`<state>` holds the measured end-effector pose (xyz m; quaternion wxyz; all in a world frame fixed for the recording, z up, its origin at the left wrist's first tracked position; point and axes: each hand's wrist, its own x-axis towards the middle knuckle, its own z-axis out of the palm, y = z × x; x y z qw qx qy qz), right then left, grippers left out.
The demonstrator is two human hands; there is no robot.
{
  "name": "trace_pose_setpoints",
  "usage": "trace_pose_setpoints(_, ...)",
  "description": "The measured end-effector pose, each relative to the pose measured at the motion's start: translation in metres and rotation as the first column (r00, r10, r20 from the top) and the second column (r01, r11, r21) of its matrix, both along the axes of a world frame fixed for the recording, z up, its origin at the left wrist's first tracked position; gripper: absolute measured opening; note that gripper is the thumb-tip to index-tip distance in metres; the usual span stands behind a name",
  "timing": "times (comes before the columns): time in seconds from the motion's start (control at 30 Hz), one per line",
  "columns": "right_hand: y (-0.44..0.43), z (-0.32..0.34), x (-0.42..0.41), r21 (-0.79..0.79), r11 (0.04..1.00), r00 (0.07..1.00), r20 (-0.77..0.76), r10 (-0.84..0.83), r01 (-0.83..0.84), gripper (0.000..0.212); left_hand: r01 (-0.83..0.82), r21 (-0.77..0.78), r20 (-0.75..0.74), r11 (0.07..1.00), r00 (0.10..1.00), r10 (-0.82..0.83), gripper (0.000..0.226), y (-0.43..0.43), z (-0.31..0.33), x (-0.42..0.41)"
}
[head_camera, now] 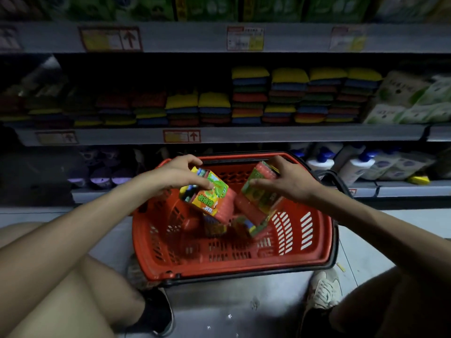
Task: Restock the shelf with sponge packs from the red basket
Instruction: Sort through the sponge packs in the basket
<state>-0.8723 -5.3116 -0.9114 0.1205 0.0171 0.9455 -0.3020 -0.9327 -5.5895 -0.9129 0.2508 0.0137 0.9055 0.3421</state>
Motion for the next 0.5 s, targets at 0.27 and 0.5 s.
trace_pose_setpoints(0.27,-0.013,0.052,-0.012,-0.033,0.994,0.989,-0.105,0.104,-0.108,0.05,-0.209,0.397,0.044,0.894,0.977,0.209,0.048,0.001,0.042,-0.012)
trace_pose_setpoints(0.5,-0.019,0.042,-0.037,0.076,0.994,0.986,-0.141,0.089,-0.079,0.062,-0.254,0.539,-0.038,0.803,0.945,0.324,0.04,0.003,0.05,-0.019)
